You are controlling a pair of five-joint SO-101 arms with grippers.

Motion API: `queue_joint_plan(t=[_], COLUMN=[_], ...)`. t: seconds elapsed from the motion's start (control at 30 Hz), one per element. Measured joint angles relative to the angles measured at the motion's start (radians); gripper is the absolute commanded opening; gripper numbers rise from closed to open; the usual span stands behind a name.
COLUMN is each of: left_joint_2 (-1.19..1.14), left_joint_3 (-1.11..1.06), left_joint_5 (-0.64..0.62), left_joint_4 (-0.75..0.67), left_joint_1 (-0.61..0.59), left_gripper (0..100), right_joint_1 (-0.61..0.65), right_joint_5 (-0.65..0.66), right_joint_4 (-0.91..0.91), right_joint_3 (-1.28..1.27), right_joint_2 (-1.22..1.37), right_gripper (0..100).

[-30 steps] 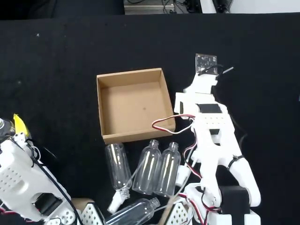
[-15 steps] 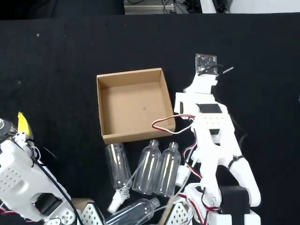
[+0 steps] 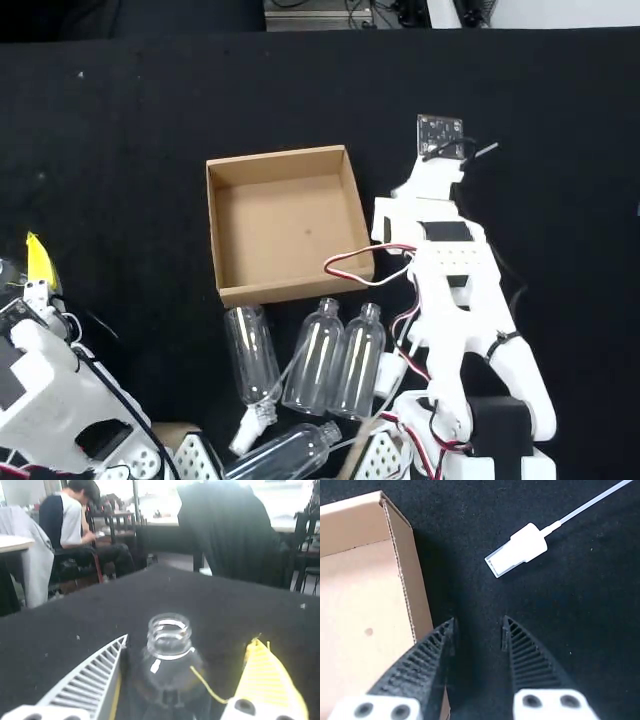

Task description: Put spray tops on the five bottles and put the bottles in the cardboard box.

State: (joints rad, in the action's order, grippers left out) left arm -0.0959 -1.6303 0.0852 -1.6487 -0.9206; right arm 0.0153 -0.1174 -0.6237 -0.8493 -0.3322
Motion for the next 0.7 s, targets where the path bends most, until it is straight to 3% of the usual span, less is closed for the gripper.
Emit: queue_joint_plan(t=[0.37, 0.7], left_joint_2=[0.112, 0.359], left_joint_3=[-0.041, -0.043], left_joint_5=[0.072, 0.074], left_joint_4=[0.005, 0.285], left_joint_1=[0.000, -0.049], left_gripper=[34, 34], right_joint_1=[-0.011, -0.021], right_joint_5=[0.000, 0.000], right_joint_4=[0.000, 0.000], right_joint_3=[0.000, 0.000], right_joint_2=[0.000, 0.000], right_gripper=[12.7, 12.7])
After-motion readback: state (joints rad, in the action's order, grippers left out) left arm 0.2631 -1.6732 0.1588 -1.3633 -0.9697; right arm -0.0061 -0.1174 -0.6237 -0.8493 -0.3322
